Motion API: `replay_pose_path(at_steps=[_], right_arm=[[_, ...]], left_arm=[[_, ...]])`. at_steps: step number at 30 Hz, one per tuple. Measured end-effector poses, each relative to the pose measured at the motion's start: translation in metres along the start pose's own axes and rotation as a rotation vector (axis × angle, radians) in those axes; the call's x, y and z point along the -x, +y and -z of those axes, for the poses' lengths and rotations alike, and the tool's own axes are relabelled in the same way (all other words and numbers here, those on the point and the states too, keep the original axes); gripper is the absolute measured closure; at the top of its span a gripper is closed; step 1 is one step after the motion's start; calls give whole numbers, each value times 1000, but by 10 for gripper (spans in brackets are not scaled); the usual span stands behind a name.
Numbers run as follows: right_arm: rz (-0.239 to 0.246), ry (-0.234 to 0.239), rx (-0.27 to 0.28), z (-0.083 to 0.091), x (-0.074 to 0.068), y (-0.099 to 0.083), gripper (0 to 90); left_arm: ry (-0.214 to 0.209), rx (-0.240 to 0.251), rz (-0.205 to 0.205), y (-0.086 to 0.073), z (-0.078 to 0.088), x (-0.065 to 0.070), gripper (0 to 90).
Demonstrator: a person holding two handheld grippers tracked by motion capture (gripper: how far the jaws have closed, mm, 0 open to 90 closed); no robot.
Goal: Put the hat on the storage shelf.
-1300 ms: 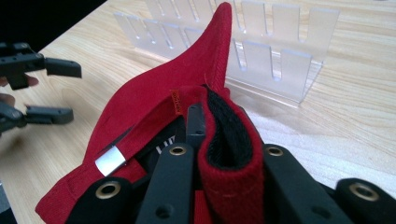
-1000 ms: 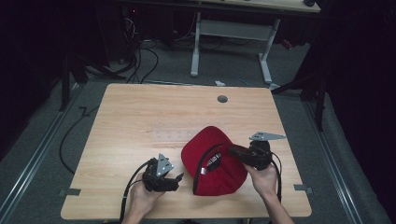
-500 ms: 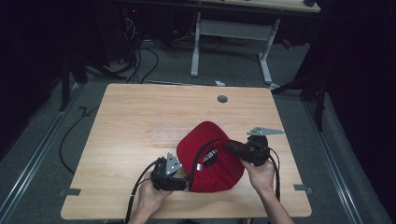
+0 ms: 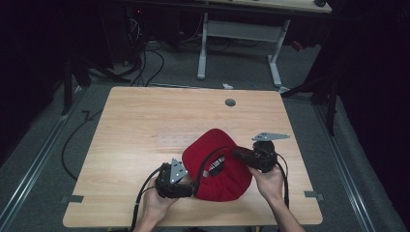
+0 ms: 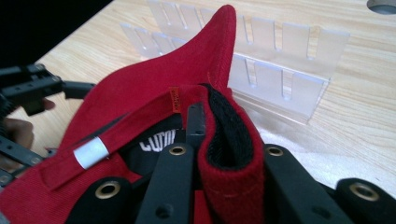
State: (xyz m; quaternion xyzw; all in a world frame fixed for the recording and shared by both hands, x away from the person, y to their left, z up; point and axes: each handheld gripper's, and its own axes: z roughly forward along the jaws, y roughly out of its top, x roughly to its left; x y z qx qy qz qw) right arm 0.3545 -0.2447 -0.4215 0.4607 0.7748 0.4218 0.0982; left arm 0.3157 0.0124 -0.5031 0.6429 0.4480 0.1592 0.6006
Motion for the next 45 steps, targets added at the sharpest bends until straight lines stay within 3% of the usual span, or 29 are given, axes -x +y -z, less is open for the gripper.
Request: replay_pose_path(at_steps=[8, 21, 33, 36, 38, 40, 43, 45], right_arm=[[4, -22, -48, -3, -2, -1, 817], [-4, -16, -85, -4, -4, -3, 815], [-18, 18, -118, -10, -6, -10, 815], [-20, 25, -122, -10, -5, -10, 814], [-25, 47, -129, -11, -6, -10, 815], [-34, 89, -133, -12, -8, -11, 814], [-18, 82, -129, -14, -13, -9, 812], [-26, 94, -127, -14, -13, -9, 811]], left_arm=[[0, 12, -25, 4, 4, 1, 202], [-20, 28, -69, 9, 9, 8, 194], [0, 1, -151, 5, 7, 12, 196], [7, -4, -160, 5, 7, 12, 210], [18, -2, -187, 4, 6, 13, 254], [-9, -12, -180, 3, 5, 16, 290], [-32, -9, -190, 1, 6, 19, 344], [-42, -16, -167, 4, 8, 16, 377]])
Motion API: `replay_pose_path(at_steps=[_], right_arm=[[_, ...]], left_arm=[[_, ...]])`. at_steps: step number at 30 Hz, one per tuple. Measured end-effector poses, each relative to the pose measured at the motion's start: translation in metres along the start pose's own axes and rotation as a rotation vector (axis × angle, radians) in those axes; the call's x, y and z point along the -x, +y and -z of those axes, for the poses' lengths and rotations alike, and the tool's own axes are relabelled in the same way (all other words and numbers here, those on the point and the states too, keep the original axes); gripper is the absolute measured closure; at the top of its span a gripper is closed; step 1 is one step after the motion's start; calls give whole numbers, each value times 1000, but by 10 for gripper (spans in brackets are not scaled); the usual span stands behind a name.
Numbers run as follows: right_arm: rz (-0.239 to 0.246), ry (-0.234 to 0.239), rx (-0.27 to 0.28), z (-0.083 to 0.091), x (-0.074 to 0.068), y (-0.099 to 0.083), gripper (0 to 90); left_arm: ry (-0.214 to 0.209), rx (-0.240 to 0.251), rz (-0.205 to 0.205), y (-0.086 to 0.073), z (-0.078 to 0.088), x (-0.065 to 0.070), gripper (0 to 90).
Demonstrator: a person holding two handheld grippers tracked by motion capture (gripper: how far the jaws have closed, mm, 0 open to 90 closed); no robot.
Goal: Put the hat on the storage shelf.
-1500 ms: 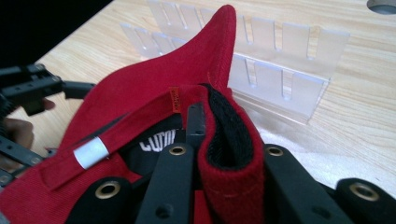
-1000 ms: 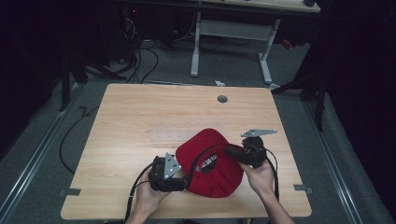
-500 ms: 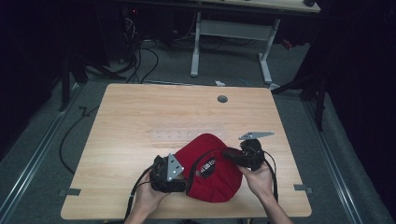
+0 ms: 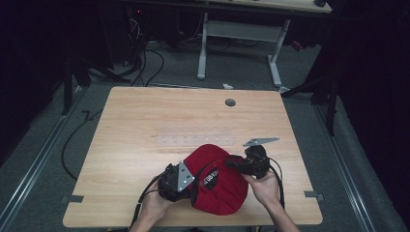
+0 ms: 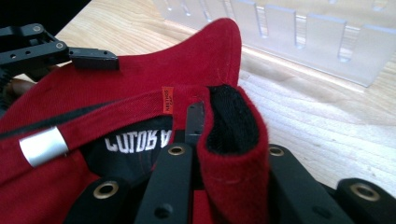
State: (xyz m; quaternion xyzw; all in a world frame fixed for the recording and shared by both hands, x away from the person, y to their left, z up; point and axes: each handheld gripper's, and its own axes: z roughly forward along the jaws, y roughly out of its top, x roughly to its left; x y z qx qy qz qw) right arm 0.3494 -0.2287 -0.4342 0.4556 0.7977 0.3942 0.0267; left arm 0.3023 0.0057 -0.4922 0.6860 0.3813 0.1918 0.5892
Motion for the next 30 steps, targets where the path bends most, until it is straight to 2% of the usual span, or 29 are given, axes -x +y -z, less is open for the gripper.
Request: replay_pose_path(at_steps=[2, 10, 13, 22, 24, 28, 30], right_arm=[[-2, 11, -7, -1, 1, -1, 806], [-5, 58, 24, -1, 4, -5, 792], [-7, 67, 31, 0, 6, -6, 791], [-5, 81, 59, -2, 9, -5, 743], [-8, 86, 64, -3, 11, -5, 726], [-27, 98, 87, -2, 13, -3, 669], [-26, 87, 100, 0, 13, -2, 629]], left_arm=[[-19, -17, 34, 4, 2, -4, 417], [-110, -79, 109, 14, 9, -7, 583], [-134, -97, 120, 18, 11, -6, 627], [-171, -116, 101, 24, 16, -1, 731], [-177, -126, 75, 24, 18, 1, 749], [-183, -130, 53, 23, 20, 5, 792], [-186, -135, 44, 22, 21, 5, 805]])
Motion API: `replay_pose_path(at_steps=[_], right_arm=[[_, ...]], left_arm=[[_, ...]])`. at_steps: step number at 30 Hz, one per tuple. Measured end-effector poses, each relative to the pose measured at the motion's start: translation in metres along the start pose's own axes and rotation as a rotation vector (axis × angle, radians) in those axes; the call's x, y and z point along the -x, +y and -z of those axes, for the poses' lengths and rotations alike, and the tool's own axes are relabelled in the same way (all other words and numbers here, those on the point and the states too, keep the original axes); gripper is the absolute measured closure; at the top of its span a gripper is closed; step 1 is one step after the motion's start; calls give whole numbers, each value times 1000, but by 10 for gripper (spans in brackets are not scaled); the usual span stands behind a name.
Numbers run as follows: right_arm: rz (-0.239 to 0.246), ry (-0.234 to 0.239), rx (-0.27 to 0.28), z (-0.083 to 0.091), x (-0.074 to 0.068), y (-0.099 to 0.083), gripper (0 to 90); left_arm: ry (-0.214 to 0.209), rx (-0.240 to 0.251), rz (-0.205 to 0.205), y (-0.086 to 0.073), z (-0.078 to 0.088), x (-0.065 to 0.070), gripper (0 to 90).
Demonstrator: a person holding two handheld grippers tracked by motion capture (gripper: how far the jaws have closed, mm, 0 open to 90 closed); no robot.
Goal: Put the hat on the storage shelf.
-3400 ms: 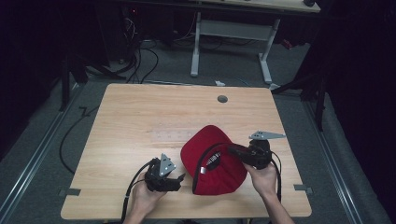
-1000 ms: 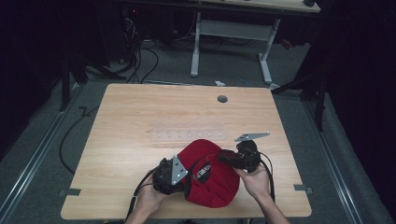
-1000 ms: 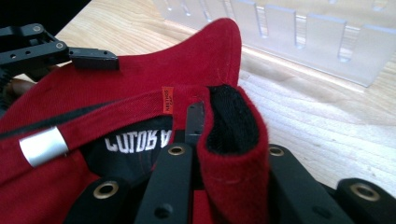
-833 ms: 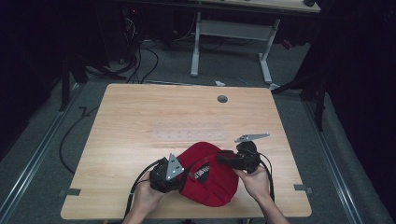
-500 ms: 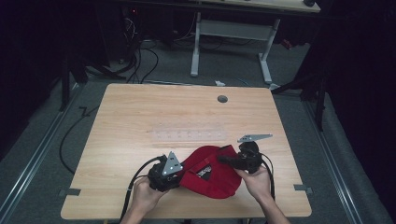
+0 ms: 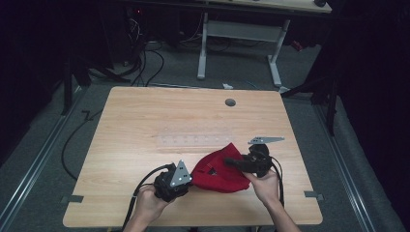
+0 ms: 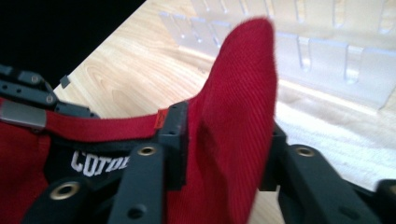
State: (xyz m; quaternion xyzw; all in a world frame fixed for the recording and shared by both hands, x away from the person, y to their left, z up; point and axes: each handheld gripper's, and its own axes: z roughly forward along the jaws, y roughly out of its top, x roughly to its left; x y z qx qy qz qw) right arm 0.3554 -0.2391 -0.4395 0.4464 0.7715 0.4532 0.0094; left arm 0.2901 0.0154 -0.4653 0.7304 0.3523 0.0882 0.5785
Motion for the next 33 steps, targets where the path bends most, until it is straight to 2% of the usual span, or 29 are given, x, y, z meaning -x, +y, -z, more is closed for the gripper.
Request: replay_pose_path(at_steps=[5, 8, 11, 12, 18, 23, 28, 33], right_arm=[[-1, -12, 46, 6, 1, 4, 553], [-4, -32, 93, 13, 3, 5, 519], [-16, -46, 154, 23, 7, 6, 477], [-23, -53, 168, 27, 8, 7, 472], [-19, -93, 235, 44, 16, 4, 424], [-21, -136, 216, 41, 24, -8, 403], [-13, -202, 146, 22, 35, -26, 397], [-31, -259, 76, 3, 47, -45, 396]], left_arm=[[-13, -13, -6, -1, 2, 0, 829], [-12, -28, -15, -2, 4, -1, 843], [4, -19, -4, -2, 5, -4, 852], [7, -12, 14, 0, 7, -6, 853], [21, 3, 45, 4, 11, -12, 853], [15, 22, 76, 10, 16, -16, 853], [13, 42, 111, 15, 19, -21, 852], [10, 61, 134, 17, 24, -24, 852]])
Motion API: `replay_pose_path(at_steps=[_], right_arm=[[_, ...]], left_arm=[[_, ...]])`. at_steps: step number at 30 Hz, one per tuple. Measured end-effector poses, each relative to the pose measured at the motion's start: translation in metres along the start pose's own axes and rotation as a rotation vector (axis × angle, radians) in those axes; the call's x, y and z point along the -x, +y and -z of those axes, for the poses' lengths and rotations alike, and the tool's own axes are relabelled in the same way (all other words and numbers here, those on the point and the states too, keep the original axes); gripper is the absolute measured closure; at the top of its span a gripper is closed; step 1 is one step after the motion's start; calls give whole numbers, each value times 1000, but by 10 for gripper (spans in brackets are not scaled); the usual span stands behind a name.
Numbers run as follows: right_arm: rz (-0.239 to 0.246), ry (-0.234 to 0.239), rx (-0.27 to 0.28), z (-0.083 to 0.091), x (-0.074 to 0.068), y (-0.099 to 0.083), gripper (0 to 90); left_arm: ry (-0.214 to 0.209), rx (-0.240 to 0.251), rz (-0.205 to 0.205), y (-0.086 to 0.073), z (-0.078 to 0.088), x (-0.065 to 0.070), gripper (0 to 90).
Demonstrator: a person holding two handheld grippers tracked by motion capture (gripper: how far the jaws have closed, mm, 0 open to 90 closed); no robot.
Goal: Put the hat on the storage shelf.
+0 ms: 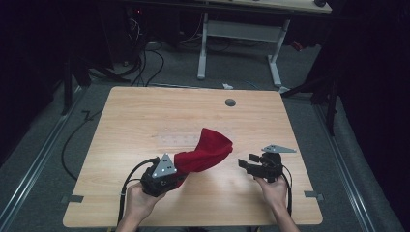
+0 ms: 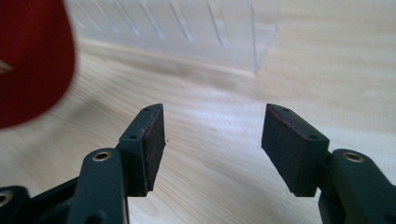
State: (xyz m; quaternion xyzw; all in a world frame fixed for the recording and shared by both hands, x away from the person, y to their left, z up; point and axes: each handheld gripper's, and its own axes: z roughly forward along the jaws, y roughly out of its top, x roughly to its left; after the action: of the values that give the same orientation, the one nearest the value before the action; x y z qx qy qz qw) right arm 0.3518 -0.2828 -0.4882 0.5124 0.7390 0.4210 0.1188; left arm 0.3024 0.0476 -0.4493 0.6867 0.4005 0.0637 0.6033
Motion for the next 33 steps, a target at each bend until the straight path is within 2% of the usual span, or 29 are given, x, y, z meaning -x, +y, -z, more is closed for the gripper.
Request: replay_pose_path(at_steps=[3, 7, 12, 19, 23, 33], right_arm=[[13, -53, -40, -9, 4, -9, 390], [40, -125, -51, -15, 7, -19, 378], [64, -185, -62, -21, 9, -27, 368], [111, -238, -45, -27, 8, -32, 353], [136, -266, -55, -29, 5, -32, 341], [136, -262, -56, -29, 5, -32, 331]], left_arm=[[4, 12, 19, 2, 2, -4, 852], [-2, 21, 37, 6, 5, -6, 852], [5, 33, 53, 9, 6, -9, 851], [16, 59, 85, 14, 10, -16, 851], [16, 81, 109, 19, 14, -20, 851], [12, 122, 137, 32, 20, -25, 851]])
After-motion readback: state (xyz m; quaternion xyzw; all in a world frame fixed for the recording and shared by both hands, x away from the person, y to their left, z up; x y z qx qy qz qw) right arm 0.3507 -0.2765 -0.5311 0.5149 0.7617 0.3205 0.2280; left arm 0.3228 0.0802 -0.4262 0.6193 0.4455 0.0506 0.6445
